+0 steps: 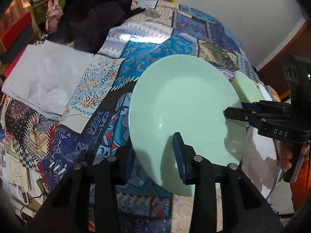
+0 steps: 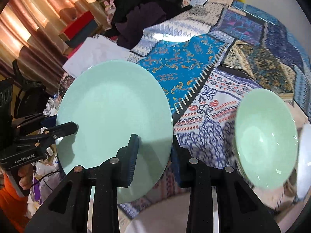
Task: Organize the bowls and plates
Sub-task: 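Carry the mint green plate with both tools toward the white plate, then lower the mint green plate onto the white plate with both tools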
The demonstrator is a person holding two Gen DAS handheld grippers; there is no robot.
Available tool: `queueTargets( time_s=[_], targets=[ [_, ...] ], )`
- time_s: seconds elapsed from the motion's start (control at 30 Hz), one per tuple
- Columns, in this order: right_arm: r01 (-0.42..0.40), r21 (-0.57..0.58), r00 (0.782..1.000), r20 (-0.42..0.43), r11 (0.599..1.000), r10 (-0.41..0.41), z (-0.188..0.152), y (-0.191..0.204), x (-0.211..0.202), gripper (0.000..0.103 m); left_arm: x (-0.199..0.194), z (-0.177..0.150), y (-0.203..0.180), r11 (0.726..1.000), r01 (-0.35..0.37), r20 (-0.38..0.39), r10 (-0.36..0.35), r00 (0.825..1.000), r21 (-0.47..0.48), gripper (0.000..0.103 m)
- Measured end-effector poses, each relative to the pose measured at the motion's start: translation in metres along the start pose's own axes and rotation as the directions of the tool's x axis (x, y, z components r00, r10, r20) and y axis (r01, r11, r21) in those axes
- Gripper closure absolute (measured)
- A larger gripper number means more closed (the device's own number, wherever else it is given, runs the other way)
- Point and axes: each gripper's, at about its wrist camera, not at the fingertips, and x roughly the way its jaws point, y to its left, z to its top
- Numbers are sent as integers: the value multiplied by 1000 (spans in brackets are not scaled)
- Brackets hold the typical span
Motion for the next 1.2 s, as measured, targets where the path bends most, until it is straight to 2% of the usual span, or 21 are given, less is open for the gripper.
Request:
queueTargets(
  time_s=[0.33, 0.6, 0.9, 1.2],
  targets=[
    [13, 29, 994, 105, 1000, -16, -37, 5, -59, 74, -43, -13, -36, 999, 24, 57, -26, 998, 36, 66],
    [23, 89, 986, 160, 996, -37, -75, 1, -94, 74, -61, -29, -69, 996, 52, 67, -57, 996, 73, 66],
    [13, 174, 982, 185, 985, -46, -114, -15, -112, 74, -59, -45, -104, 990, 83, 34, -87, 996, 113, 66],
    [11, 280, 980, 189, 960, -67, -151, -40, -114, 74, -35, -59, -136, 981, 112, -34, -108, 994, 157, 66]
  ],
)
